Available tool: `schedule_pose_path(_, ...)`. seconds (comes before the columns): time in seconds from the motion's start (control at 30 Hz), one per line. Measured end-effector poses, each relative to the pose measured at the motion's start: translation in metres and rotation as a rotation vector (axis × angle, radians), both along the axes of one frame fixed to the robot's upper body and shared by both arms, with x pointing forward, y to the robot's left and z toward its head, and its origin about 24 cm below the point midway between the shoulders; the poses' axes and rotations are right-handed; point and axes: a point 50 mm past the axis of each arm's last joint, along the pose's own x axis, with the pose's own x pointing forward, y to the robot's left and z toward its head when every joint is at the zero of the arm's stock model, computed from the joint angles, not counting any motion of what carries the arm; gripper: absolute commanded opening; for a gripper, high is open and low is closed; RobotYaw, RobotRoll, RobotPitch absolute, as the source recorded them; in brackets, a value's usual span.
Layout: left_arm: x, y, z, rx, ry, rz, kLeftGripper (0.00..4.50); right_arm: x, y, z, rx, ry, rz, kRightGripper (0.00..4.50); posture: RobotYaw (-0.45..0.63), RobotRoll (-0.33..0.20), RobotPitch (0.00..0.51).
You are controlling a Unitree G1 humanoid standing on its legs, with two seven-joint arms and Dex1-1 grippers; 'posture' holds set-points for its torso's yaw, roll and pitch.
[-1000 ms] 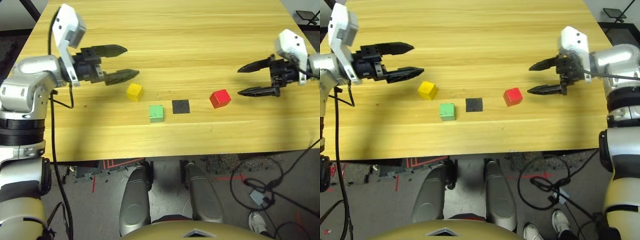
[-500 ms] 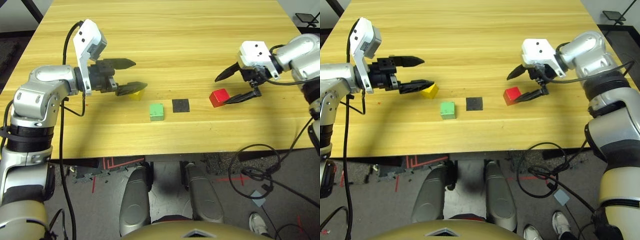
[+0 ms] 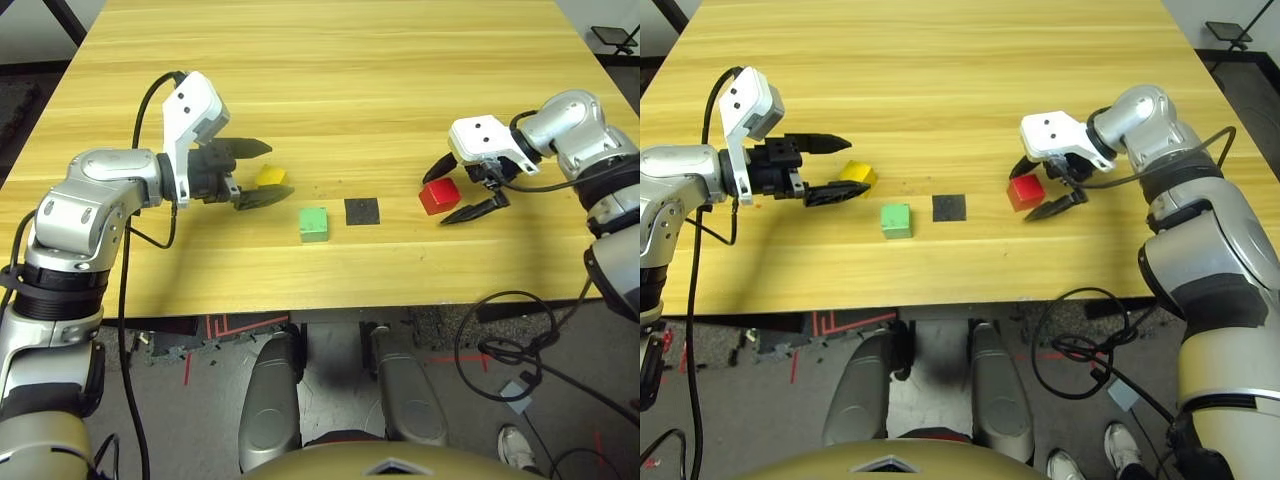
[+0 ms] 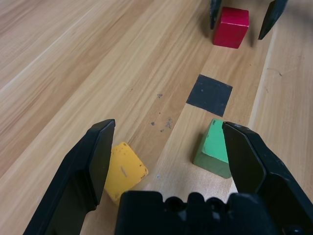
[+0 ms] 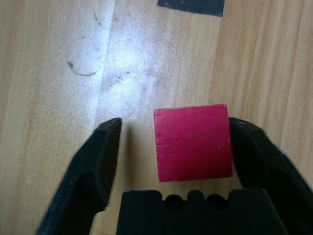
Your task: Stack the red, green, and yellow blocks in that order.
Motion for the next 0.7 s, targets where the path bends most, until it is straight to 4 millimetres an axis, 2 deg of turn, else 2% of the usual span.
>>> schedule_pose_path(0.13,-0.001,-0.001,0.001,0.002,-0.005,0.001,4.50,0.002,0.005,0.002,0.024,-0.010,0.001,2.20,0.29,-0.043,0.234)
schedule_pose_path(0.17,-0.001,-0.001,0.001,0.002,-0.005,0.001,4.50,0.002,0.006,0.003,0.033,-0.011,-0.002,2.03,0.29,-0.043,0.234)
schedule_pose_path(0.23,-0.001,-0.001,0.001,0.002,-0.005,0.002,4.50,0.004,0.011,0.006,0.067,-0.003,-0.017,2.05,0.29,-0.044,0.234)
schedule_pose_path(0.47,-0.001,-0.002,0.000,0.003,0.004,0.005,4.50,0.004,0.056,0.031,0.153,0.013,-0.008,2.05,0.29,-0.056,0.237)
schedule_pose_path(0.7,0.000,-0.005,-0.001,-0.014,0.002,0.005,4.50,-0.010,0.093,0.021,0.141,0.056,-0.035,2.05,0.32,-0.067,0.242)
